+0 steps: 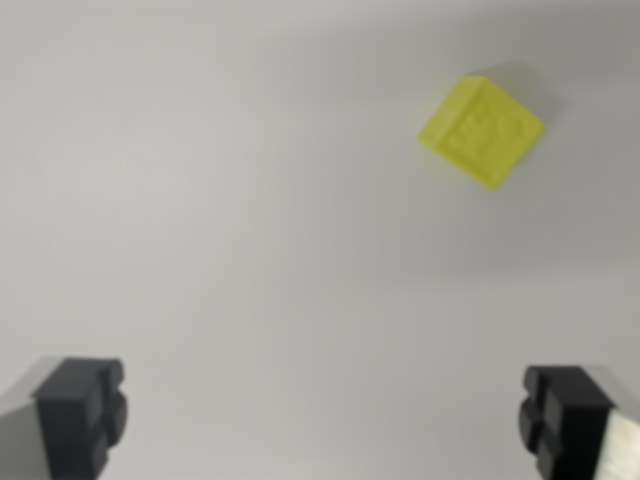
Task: Pick yellow cube
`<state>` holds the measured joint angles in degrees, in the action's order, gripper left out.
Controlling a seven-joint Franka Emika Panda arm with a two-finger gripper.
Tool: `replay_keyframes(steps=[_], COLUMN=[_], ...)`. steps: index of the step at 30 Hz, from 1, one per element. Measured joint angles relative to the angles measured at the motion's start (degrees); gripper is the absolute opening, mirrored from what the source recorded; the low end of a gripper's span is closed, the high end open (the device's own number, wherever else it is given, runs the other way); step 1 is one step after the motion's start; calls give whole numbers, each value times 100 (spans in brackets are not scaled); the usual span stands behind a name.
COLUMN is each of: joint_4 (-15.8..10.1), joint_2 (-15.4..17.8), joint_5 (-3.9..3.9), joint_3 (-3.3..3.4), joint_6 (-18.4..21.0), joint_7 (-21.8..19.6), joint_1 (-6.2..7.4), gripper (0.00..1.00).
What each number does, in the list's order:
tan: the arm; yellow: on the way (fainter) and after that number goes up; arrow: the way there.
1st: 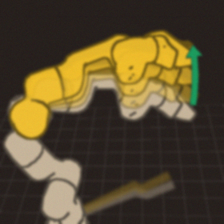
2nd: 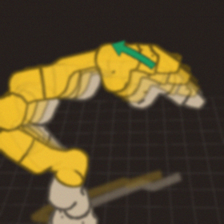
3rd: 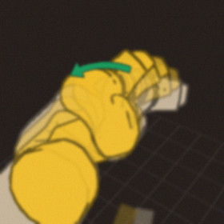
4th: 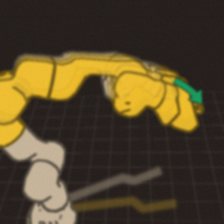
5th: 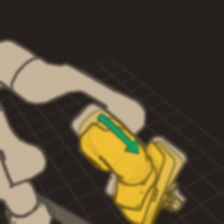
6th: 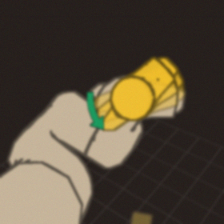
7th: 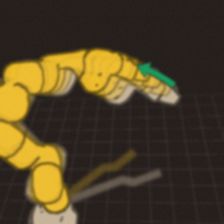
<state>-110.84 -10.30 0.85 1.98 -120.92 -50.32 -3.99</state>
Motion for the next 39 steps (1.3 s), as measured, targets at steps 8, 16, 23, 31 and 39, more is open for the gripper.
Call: replay_keyframes(steps=[8, 16, 23, 31, 39], joint_4=[-85, -150, -188, -212, -217], joint_2=[-164, -344, -514, -718, -939], joint_5=[-14, -29, -45, -64, -86], joint_3=[0, 0, 0, 0, 0], joint_6=[-250, -494, -703, -934, -1157], joint_7=[-165, -329, -473, -638, -801], joint_1=[-89, -178, -254, -341, -426], gripper=[100, 100, 100, 100, 100])
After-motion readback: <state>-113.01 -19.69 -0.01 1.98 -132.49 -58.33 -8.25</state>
